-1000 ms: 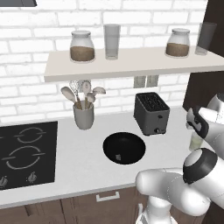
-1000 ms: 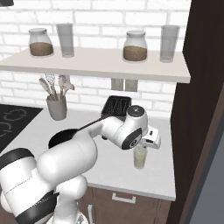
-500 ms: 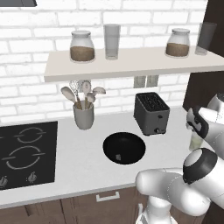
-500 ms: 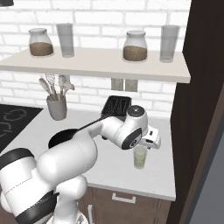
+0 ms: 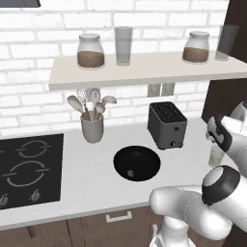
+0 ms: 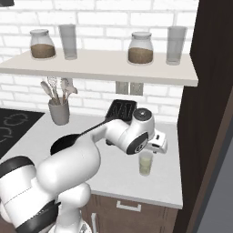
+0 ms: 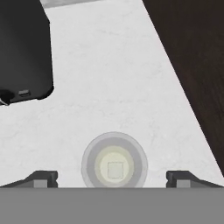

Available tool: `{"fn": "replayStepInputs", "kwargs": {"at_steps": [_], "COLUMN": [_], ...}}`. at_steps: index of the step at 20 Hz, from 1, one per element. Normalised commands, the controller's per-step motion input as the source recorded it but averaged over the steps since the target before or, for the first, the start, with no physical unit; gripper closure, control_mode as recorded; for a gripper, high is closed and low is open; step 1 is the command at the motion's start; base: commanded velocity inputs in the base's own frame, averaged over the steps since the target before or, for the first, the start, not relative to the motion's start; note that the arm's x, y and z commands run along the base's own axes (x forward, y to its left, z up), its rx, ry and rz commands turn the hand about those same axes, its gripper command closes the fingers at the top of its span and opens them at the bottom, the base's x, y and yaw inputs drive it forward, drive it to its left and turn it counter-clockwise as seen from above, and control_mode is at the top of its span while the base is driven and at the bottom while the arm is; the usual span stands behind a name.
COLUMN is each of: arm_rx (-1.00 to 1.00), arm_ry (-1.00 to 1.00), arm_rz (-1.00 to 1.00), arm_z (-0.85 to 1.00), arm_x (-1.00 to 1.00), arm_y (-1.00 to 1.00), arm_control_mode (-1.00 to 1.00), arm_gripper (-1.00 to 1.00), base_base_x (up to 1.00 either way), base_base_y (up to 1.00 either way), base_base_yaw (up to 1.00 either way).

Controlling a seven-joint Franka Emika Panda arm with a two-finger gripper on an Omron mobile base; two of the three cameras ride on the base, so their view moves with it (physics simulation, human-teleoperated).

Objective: Grab a lemon wedge from the fridge and one ice cube from the ice bowl, and put them in the glass of lemonade.

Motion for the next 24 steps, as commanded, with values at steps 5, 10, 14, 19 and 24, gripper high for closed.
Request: {"fn": "replayStepInputs", "kwargs": {"at_steps": [5,10,14,19,24], "arm_rx": [0.01,0.0,0.0,-0.18,-0.27], "arm_ry": [-0.07,-0.17,-0.06,0.04,0.13], "arm_rz": [0.02,0.03,0.06,0.08,0.1], "arm_z": [0.2,0.07,0.0,0.08,0.13], "arm_x": [-0.11,-0.3,-0.31,-0.01,0.0], "arm_y": [0.03,0.41,0.63,0.96,1.0], "arm_control_mode": [-1.0,-1.0,-1.0,-1.0,-1.0], "arm_gripper": [-1.0,-1.0,-1.0,-1.0,-1.0], "base_base_x": [0.0,0.0,0.0,0.0,0.0], "base_base_y": [0.0,0.0,0.0,0.0,0.0], "base_base_yaw": [0.0,0.0,0.0,0.0,0.0]}}
